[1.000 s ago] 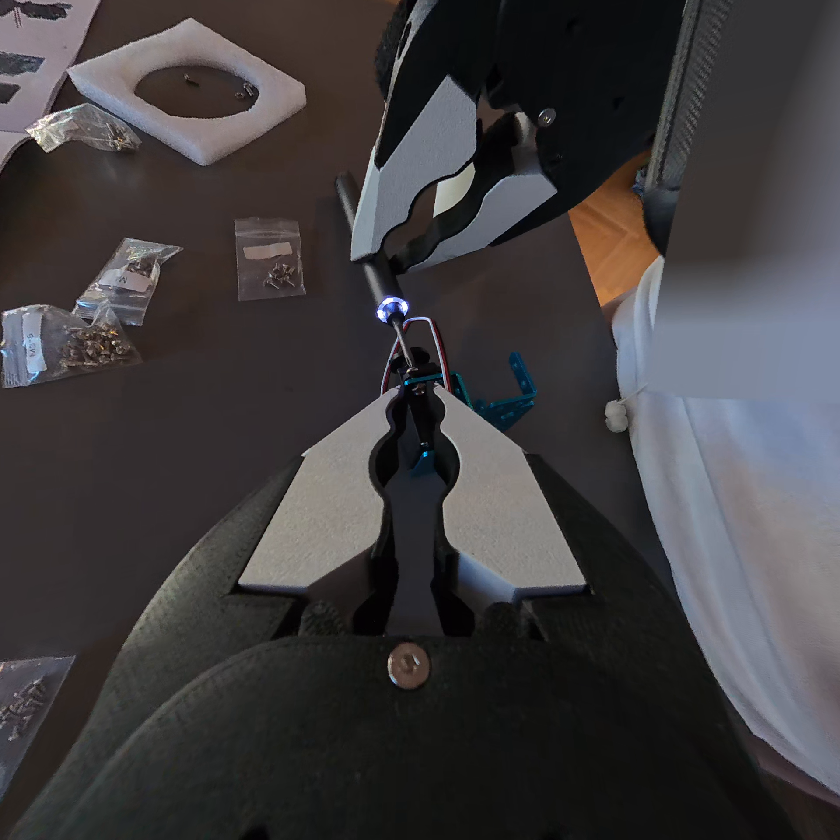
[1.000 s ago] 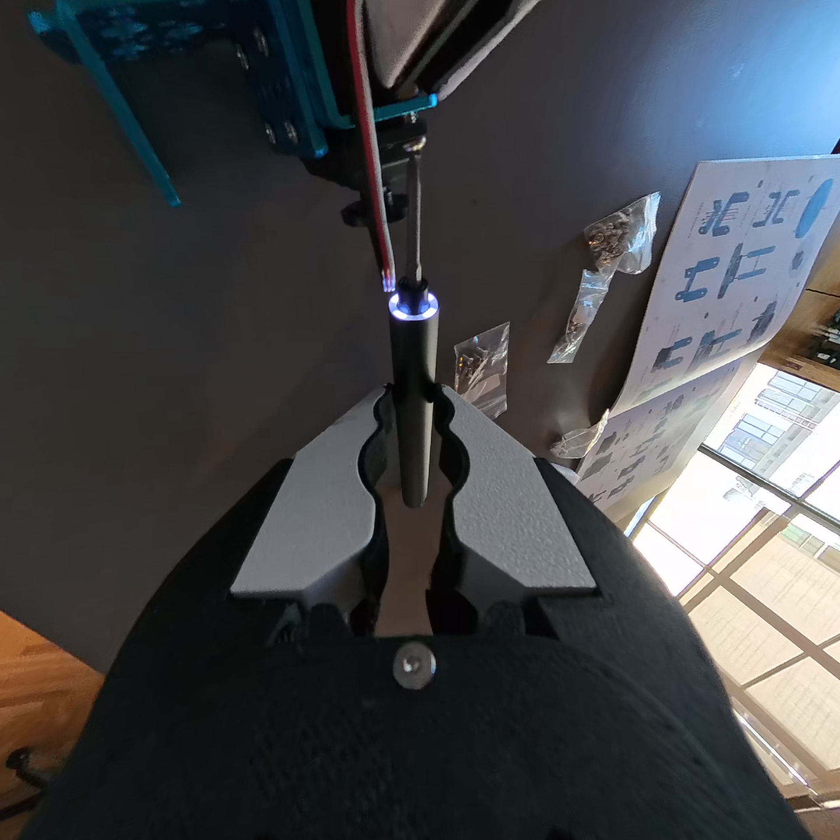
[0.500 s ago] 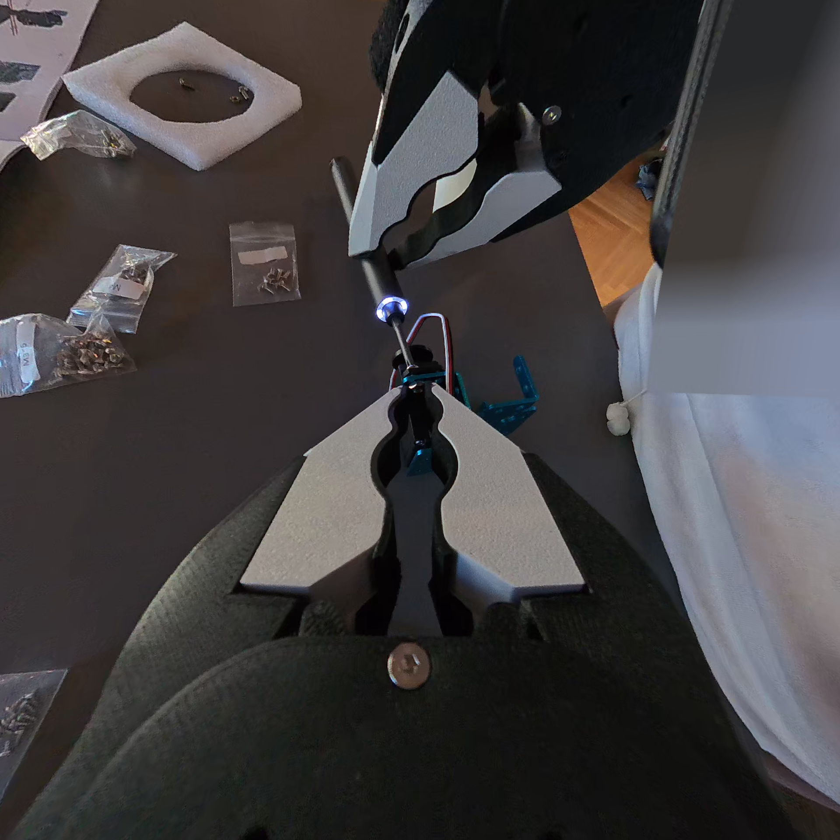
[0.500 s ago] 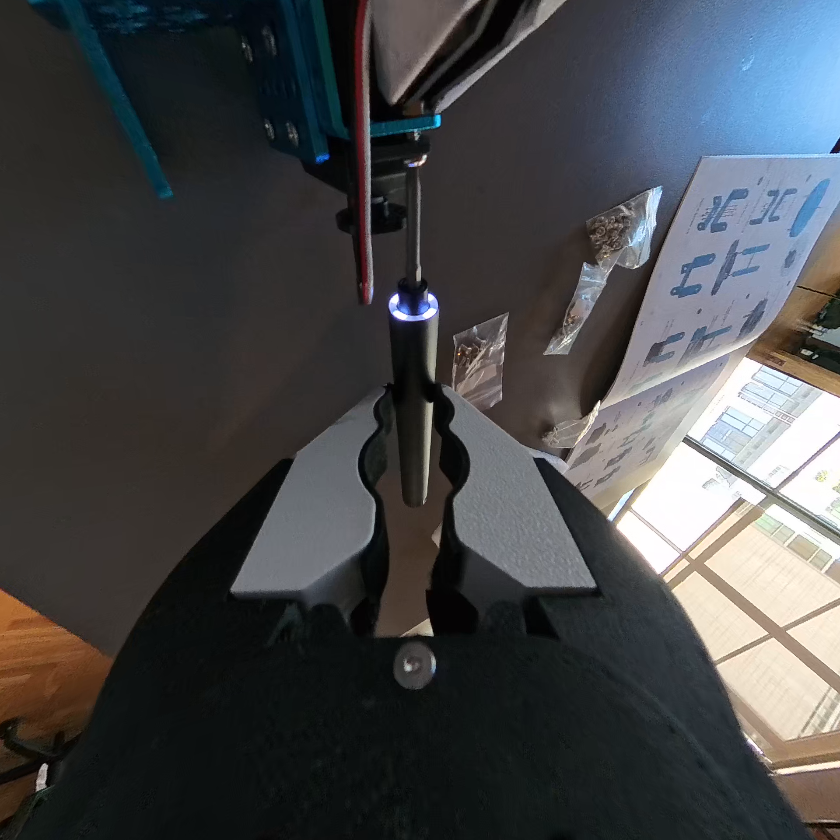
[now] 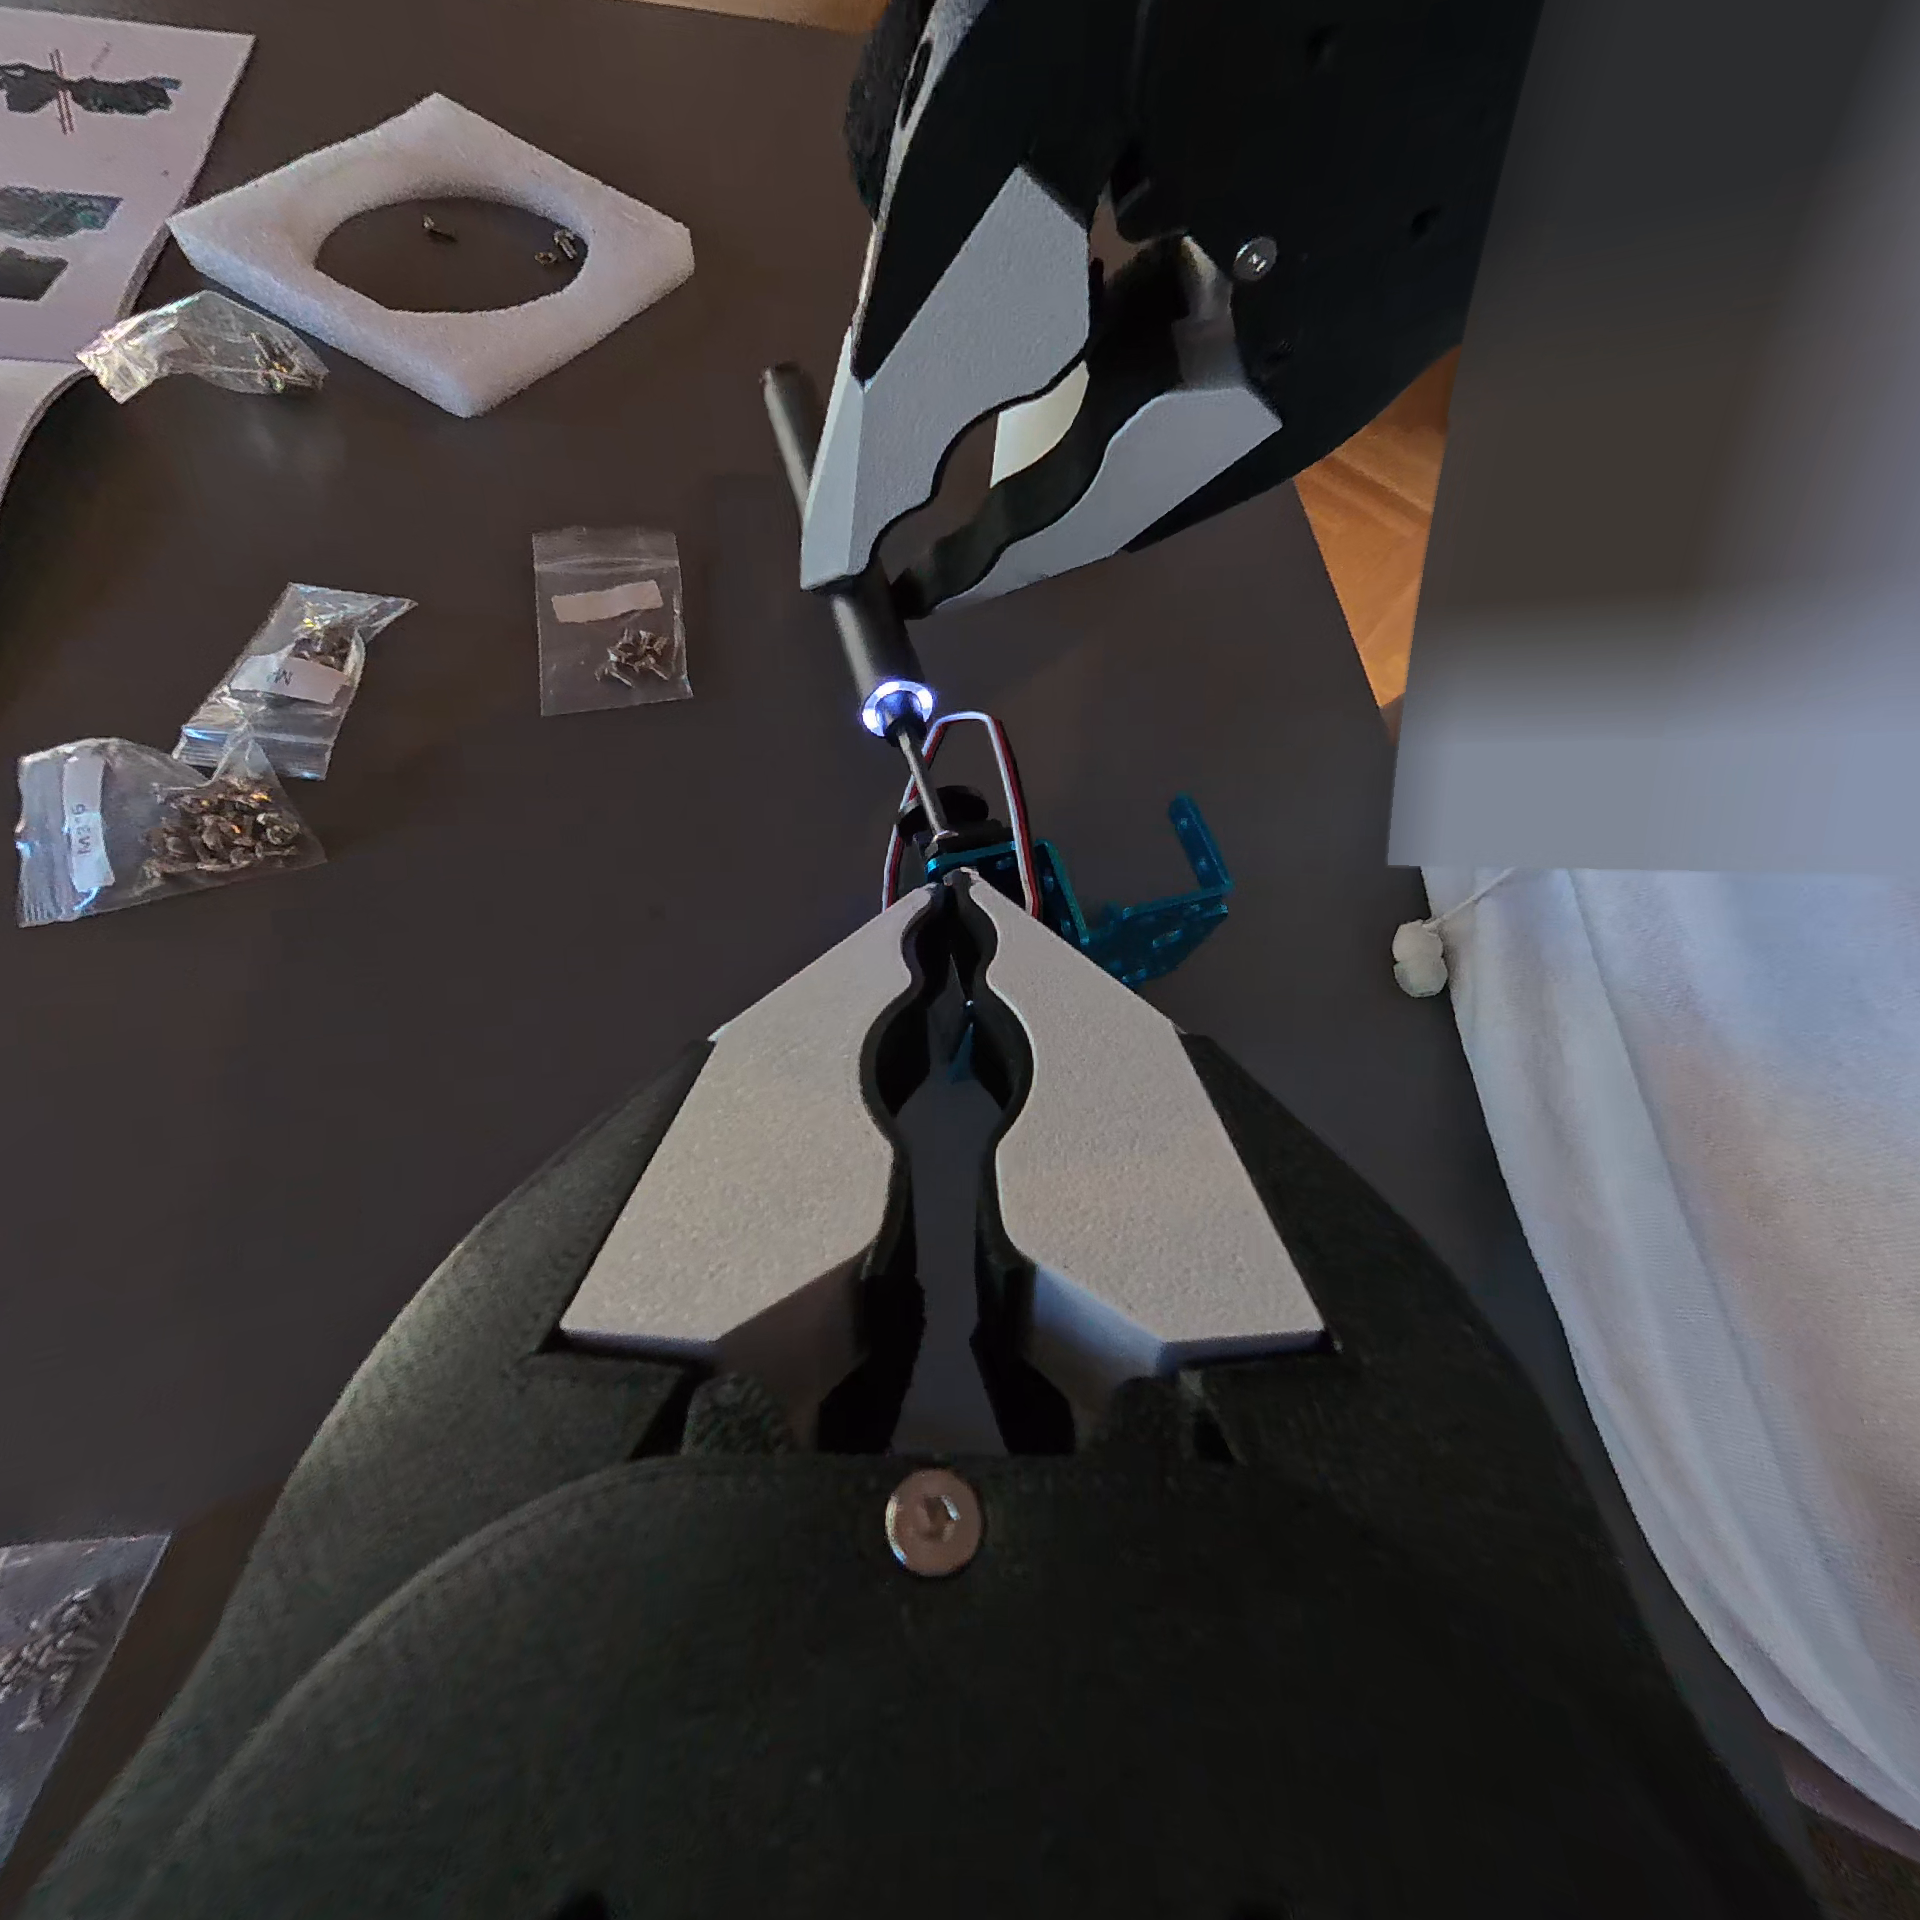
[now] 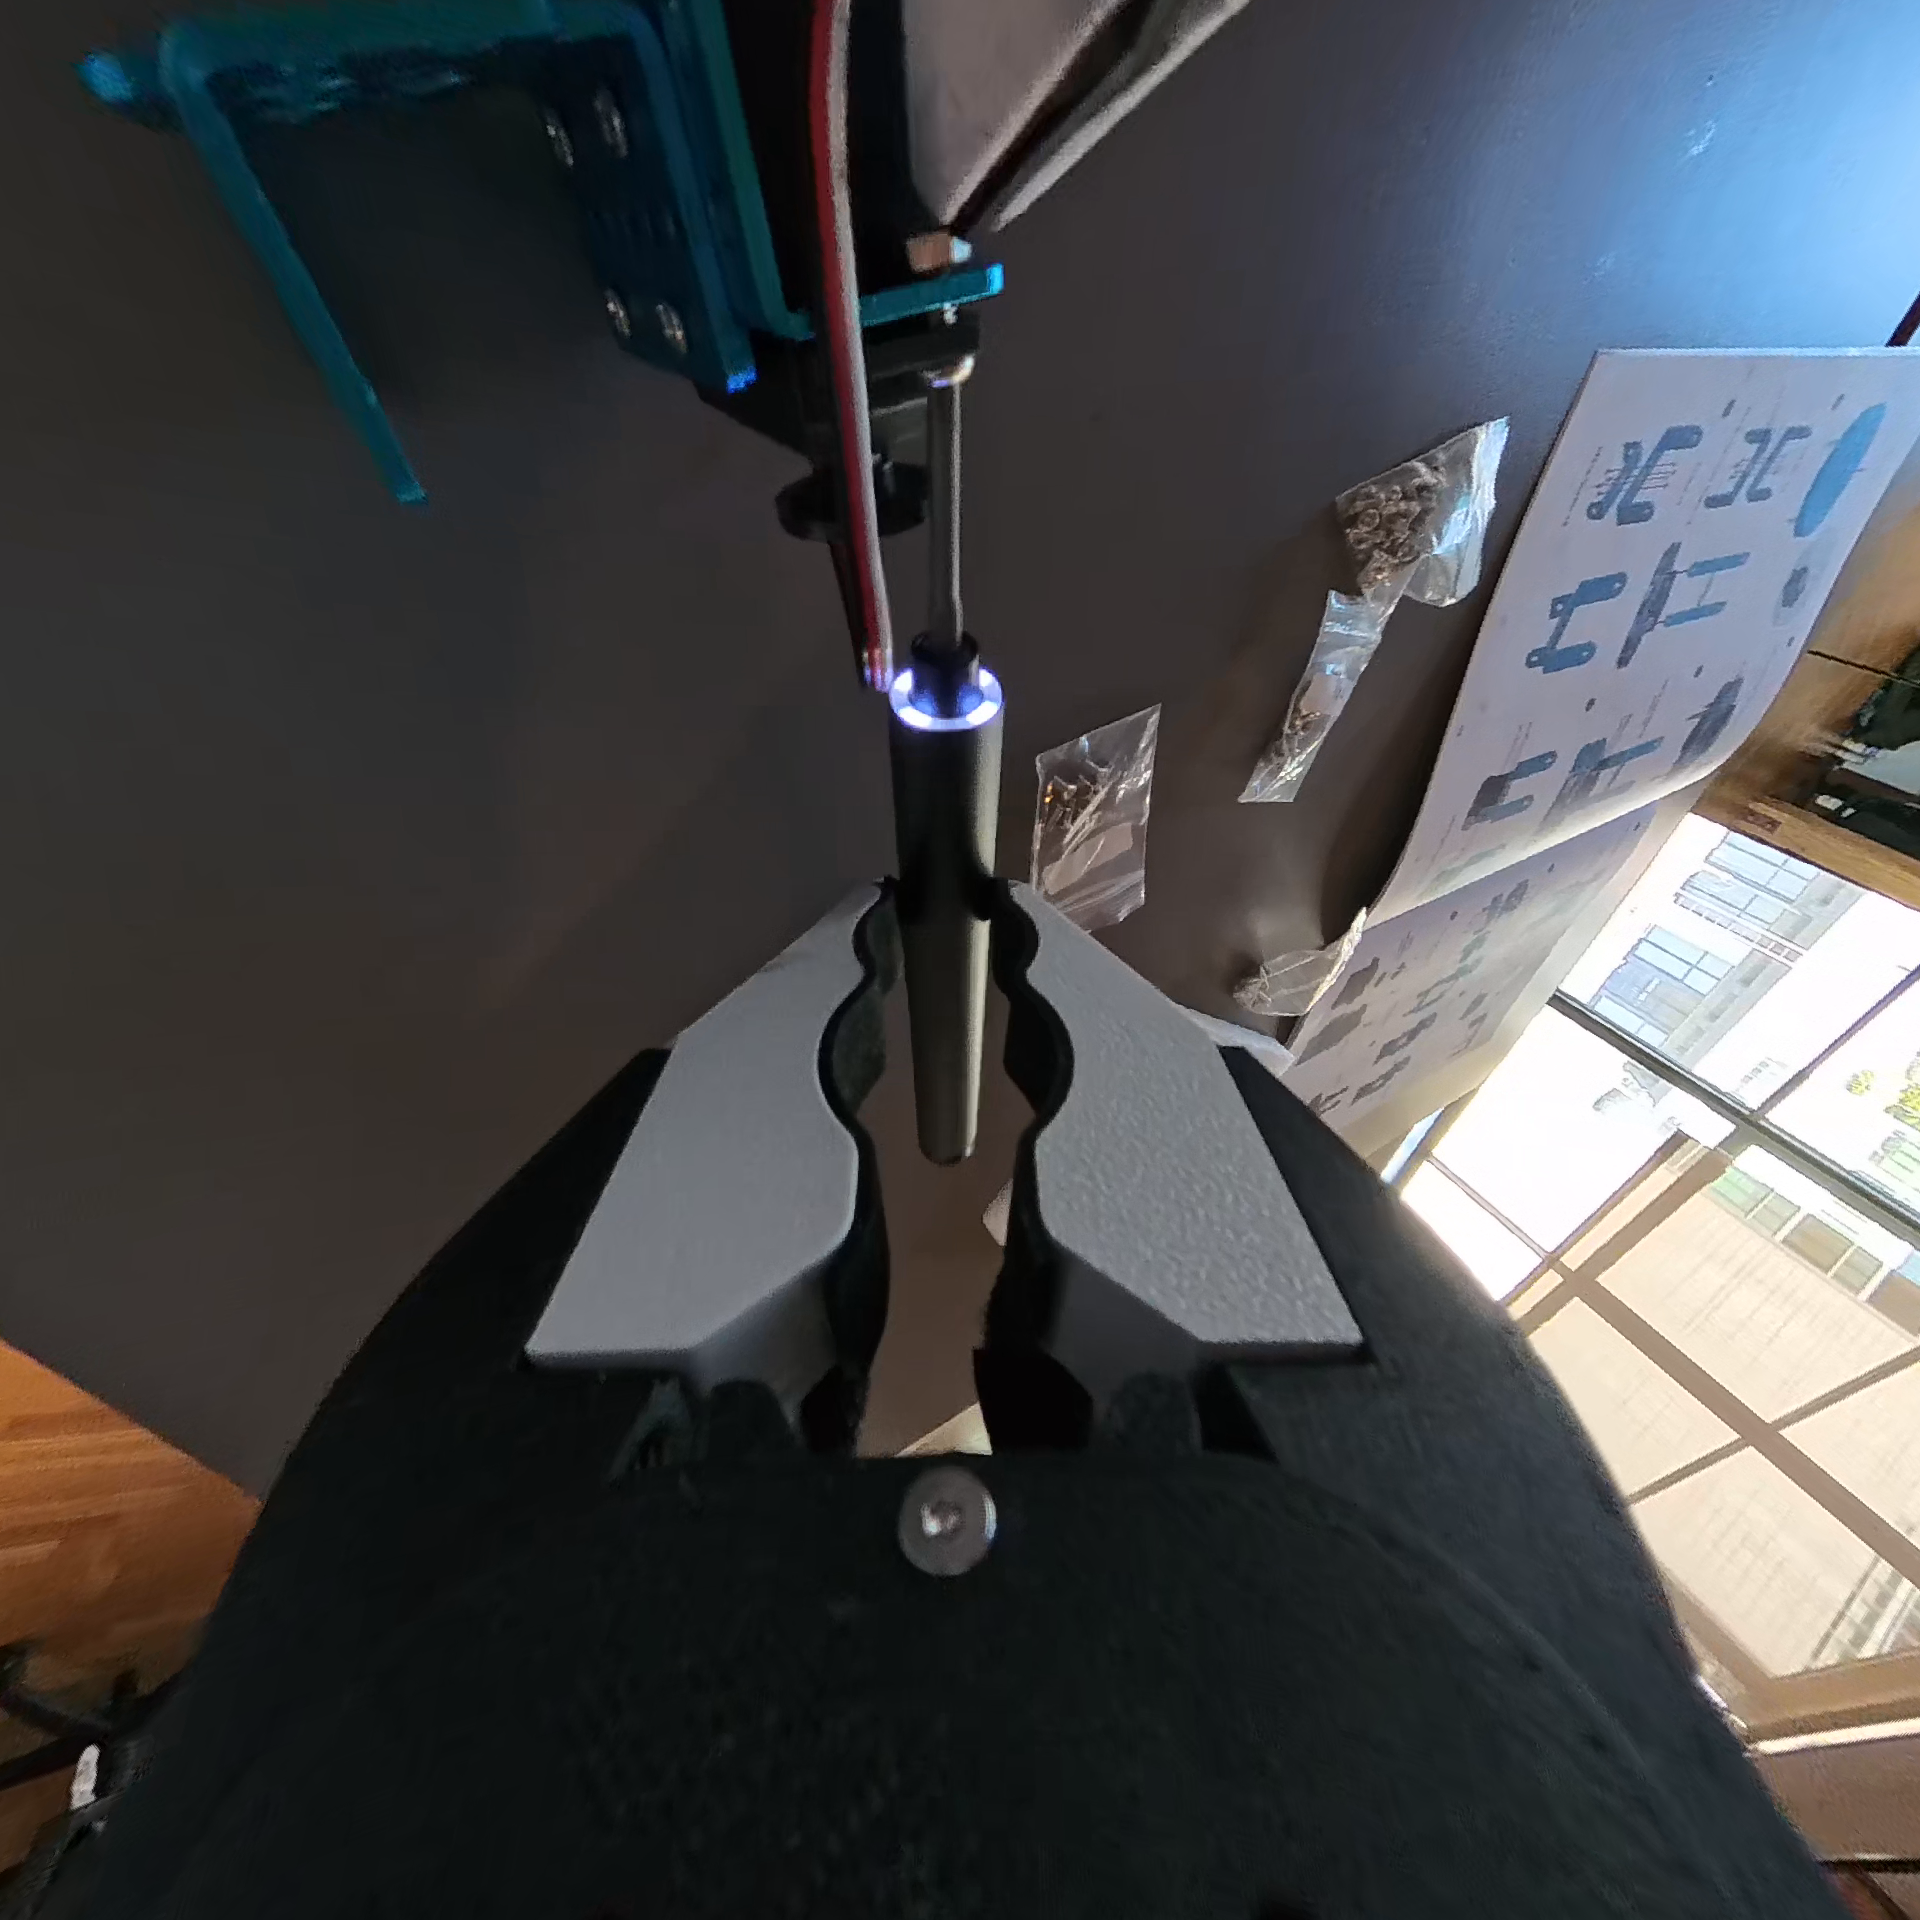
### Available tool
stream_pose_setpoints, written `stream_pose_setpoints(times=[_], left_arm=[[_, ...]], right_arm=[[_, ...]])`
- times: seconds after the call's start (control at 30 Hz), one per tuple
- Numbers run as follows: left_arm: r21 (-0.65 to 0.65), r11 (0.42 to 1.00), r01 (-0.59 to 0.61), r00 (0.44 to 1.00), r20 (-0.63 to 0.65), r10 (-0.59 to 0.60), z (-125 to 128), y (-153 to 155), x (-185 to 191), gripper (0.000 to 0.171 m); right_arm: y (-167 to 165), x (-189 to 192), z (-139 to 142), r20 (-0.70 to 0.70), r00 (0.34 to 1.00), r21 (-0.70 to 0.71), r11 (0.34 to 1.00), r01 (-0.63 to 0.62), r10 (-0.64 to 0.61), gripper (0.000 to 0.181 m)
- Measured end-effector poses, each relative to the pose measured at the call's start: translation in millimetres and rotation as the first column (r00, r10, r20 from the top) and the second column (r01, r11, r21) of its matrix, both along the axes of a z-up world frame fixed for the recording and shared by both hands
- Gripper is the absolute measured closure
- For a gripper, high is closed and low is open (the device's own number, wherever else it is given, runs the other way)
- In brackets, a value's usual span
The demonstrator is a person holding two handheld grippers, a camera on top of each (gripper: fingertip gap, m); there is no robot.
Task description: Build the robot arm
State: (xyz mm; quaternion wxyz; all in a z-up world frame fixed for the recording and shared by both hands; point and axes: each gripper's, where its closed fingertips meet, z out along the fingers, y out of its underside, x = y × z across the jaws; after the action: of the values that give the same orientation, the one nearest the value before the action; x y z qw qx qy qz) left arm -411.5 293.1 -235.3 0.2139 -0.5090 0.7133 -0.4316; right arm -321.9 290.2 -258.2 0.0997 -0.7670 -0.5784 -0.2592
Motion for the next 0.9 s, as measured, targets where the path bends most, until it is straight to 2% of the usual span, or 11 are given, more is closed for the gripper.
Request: stream_pose_setpoints(times=[0.17,0.5,0.9], left_arm=[[-0.013,1.000,0.004,1.000,0.001,-0.004,0.3,-1.9,-0.5,0.161],[-0.023,1.000,0.001,1.000,-0.030,-0.002,-1.8,-5.7,-0.4,0.163],[-0.034,0.994,-0.108,0.981,-0.166,0.101,-2.4,-5.3,0.3,0.163]], right_arm=[[-1.0,-1.4,0.4,-0.011,1.000,-0.005,1.000,-0.001,0.001,0.165],[-2.4,-2.2,0.1,-0.012,1.000,-0.011,1.000,0.000,0.000,0.164],[-3.4,-1.6,1.1,-0.005,1.000,-0.013,1.000,0.009,-0.009,0.165]])
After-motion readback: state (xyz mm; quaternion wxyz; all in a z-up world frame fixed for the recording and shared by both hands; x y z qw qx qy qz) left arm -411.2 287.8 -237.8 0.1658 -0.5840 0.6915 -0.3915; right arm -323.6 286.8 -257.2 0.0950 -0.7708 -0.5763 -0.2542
